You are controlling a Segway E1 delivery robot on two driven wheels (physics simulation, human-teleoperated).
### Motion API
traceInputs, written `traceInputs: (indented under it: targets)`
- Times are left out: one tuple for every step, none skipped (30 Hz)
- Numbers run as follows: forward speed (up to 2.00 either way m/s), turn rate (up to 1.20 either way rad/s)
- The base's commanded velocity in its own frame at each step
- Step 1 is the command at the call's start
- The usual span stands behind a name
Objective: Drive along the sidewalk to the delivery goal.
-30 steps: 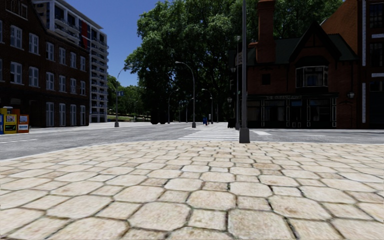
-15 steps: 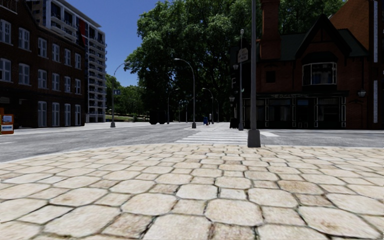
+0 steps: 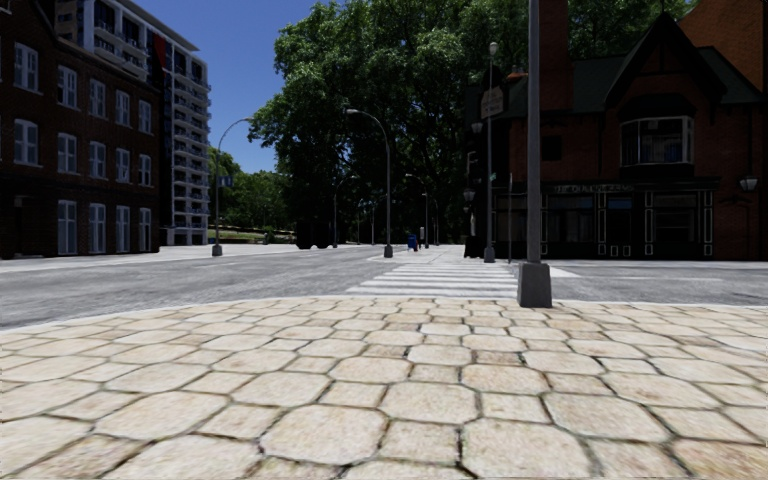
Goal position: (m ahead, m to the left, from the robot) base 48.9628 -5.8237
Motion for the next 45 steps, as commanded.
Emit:
traceInputs:
  targets:
    - [2.00, 0.00]
    - [2.00, 0.00]
    - [2.00, 0.00]
    - [2.00, 0.00]
    - [2.00, 0.00]
    - [2.00, 0.00]
    - [2.00, 0.00]
    - [2.00, 0.00]
    - [2.00, 0.00]
    - [2.00, 0.00]
    - [2.00, 0.00]
    - [2.00, 0.00]
    - [2.00, 0.00]
    - [2.00, 0.00]
    - [2.00, 0.00]
    - [2.00, 0.00]
    - [2.00, 0.00]
    - [2.00, 0.00]
    - [2.00, 0.00]
    - [2.00, -0.02]
    - [2.00, -0.02]
    - [2.00, -0.08]
    - [2.00, -0.10]
    - [2.00, -0.10]
    - [2.00, -0.11]
    - [2.00, -0.11]
    - [2.00, -0.11]
    - [2.00, -0.11]
    - [2.00, -0.11]
    - [2.00, -0.11]
    - [2.00, -0.11]
    - [2.00, -0.15]
    - [2.00, -0.22]
    - [2.00, -0.30]
    - [2.00, -0.30]
    - [2.00, -0.32]
    - [2.00, -0.32]
    - [2.00, -0.32]
    - [2.00, -0.32]
    - [2.00, -0.32]
    - [2.00, -0.32]
    - [2.00, -0.32]
    - [2.00, -0.32]
    - [2.00, -0.32]
    - [2.00, -0.32]
